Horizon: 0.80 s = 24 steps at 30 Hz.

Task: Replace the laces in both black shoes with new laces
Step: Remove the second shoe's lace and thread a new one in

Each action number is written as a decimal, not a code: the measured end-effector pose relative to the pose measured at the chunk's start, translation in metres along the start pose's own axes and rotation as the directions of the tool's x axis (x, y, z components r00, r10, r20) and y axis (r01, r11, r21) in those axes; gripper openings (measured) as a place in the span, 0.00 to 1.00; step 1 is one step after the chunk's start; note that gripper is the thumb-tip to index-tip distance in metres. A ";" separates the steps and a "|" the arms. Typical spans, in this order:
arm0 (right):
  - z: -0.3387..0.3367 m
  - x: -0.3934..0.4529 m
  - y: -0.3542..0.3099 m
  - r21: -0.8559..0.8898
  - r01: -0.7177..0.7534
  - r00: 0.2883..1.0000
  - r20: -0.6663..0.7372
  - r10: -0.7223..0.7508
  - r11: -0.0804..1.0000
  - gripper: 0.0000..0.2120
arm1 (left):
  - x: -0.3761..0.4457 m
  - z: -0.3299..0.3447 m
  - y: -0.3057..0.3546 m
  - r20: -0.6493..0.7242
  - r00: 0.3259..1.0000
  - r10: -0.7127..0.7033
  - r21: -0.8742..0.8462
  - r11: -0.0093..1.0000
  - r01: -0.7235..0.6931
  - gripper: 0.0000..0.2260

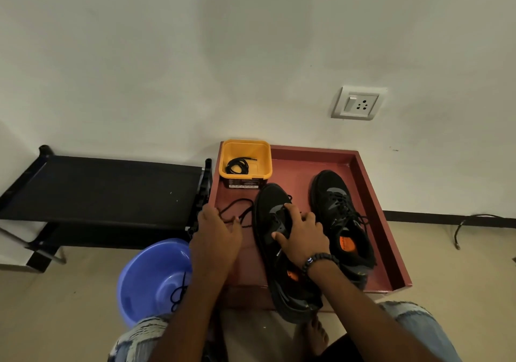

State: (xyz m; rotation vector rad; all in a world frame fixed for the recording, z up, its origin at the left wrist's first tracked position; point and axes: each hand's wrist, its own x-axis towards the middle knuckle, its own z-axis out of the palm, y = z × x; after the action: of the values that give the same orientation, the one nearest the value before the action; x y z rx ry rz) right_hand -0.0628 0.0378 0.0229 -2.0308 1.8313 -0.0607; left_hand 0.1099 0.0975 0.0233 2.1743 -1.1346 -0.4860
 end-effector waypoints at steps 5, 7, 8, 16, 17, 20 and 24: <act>0.003 0.001 0.002 0.002 0.004 1.000 -0.017 -0.004 1.000 0.35 | -0.004 0.023 0.023 -0.017 0.944 0.330 -0.135 0.935 -0.329 0.22; 0.004 0.001 0.002 -0.005 0.008 1.000 -0.021 -0.008 1.000 0.35 | -0.002 0.034 0.029 -0.052 0.920 0.388 -0.155 0.907 -0.391 0.21; 0.004 0.001 0.002 -0.007 0.011 1.000 -0.023 -0.011 1.000 0.35 | 0.000 0.039 0.032 -0.056 0.908 0.416 -0.155 0.894 -0.420 0.20; 0.006 0.001 0.002 -0.014 0.020 1.000 -0.023 -0.020 1.000 0.34 | 0.012 0.073 0.020 0.206 0.963 0.176 -0.147 0.978 -0.148 0.06; 0.006 0.001 0.002 -0.015 0.019 1.000 -0.023 -0.019 1.000 0.34 | 0.014 0.074 0.019 0.208 0.962 0.174 -0.149 0.978 -0.145 0.05; 0.006 -0.001 0.002 -0.022 0.010 1.000 -0.019 -0.010 1.000 0.34 | 0.008 0.069 0.022 0.245 0.943 0.227 -0.057 0.974 -0.220 0.04; 0.004 0.002 0.001 -0.026 -0.010 1.000 0.009 0.010 1.000 0.36 | -0.004 0.038 0.024 0.260 0.939 0.225 -0.147 0.970 -0.192 0.02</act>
State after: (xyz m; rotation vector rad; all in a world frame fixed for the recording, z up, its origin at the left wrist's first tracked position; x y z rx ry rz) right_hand -0.0624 0.0372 0.0189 -2.0364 1.8458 -0.0244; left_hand 0.0719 0.0770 0.0117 1.8961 -1.4293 -0.7583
